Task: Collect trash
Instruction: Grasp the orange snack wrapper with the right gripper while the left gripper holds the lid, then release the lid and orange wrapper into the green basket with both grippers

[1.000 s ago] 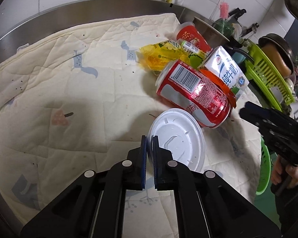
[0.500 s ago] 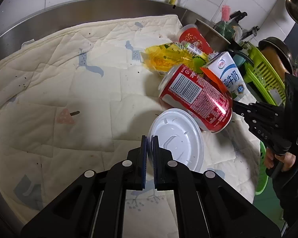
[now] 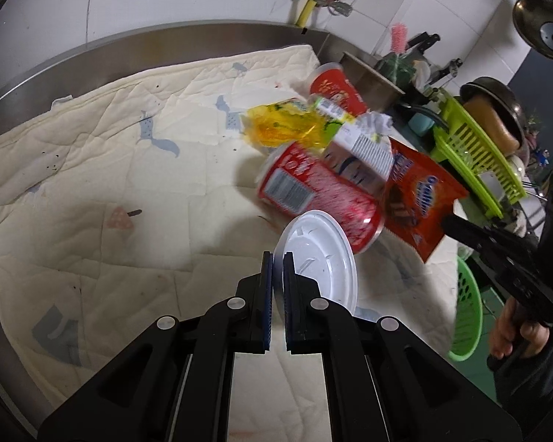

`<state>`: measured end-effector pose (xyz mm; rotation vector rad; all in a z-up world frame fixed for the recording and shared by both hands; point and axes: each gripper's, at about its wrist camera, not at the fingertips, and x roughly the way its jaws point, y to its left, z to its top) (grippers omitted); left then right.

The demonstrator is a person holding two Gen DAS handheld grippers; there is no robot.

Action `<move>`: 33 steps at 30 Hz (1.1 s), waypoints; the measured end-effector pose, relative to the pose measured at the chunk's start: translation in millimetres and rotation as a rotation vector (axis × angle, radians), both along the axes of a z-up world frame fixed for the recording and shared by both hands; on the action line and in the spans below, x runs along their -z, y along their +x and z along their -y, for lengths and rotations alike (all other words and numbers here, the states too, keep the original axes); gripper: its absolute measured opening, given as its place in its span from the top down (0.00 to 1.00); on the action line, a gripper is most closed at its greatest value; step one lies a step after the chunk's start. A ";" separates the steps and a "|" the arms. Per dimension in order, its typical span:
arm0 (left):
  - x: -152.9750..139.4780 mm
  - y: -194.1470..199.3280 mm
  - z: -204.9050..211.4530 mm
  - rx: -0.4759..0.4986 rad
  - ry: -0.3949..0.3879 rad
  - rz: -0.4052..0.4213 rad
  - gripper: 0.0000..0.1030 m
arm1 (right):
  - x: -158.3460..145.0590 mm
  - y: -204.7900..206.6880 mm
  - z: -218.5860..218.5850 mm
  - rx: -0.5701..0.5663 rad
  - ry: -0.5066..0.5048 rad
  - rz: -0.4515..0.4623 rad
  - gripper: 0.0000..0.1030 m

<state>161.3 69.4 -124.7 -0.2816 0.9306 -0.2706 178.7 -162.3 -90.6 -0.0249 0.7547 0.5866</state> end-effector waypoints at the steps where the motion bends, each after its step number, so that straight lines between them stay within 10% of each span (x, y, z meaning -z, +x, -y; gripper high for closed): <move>1: -3.4 -3.3 2.0 0.007 -0.002 0.006 0.96 | -3.9 -7.6 3.1 0.012 0.012 0.003 0.98; 14: -41.4 -32.0 58.4 0.172 -0.044 0.075 0.96 | -23.6 -103.6 109.8 0.380 0.043 0.021 0.98; 26: -58.4 -38.8 178.8 0.433 -0.063 0.098 0.96 | 27.5 -157.4 225.7 0.738 -0.056 -0.098 0.97; 33: -57.8 -34.6 242.8 0.537 -0.046 0.094 0.96 | 62.0 -164.3 259.8 0.819 -0.032 -0.163 0.78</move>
